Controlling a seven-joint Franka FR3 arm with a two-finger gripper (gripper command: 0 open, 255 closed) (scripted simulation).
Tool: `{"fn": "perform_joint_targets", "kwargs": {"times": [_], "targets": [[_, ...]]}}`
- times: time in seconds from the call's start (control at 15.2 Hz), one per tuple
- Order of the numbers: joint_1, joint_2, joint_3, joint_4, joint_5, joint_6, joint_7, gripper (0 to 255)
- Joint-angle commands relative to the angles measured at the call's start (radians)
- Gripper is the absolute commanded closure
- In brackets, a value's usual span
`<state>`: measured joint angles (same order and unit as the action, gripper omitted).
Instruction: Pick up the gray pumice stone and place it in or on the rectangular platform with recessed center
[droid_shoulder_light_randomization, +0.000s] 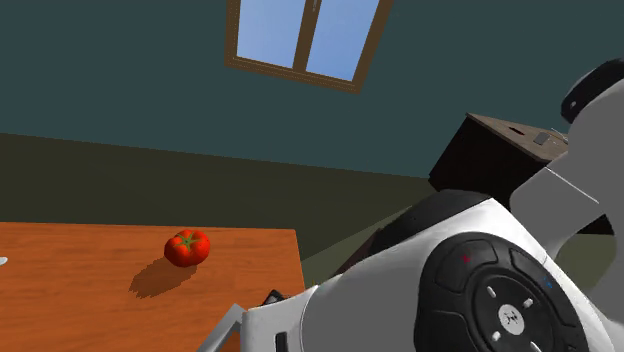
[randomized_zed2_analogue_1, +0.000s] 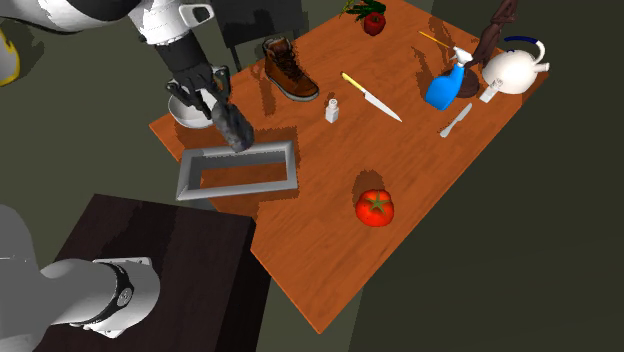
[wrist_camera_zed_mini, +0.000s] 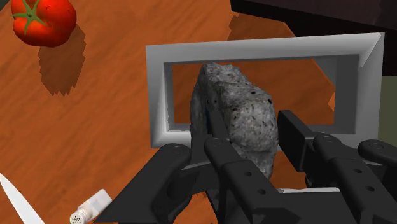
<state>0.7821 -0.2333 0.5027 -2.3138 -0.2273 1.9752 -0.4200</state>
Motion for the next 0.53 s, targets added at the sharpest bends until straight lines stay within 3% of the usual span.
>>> {"fn": "perform_joint_targets", "kwargs": {"times": [0.0, 0.07, 0.46], "targets": [[0.027, -0.058, 0.013, -0.032, 0.041, -0.026, 0.011, 255], [0.049, -0.1, 0.023, -0.049, 0.07, -0.049, 0.018, 255], [0.044, -0.061, 0.036, -0.099, 0.05, 0.03, 0.054, 255]]}}
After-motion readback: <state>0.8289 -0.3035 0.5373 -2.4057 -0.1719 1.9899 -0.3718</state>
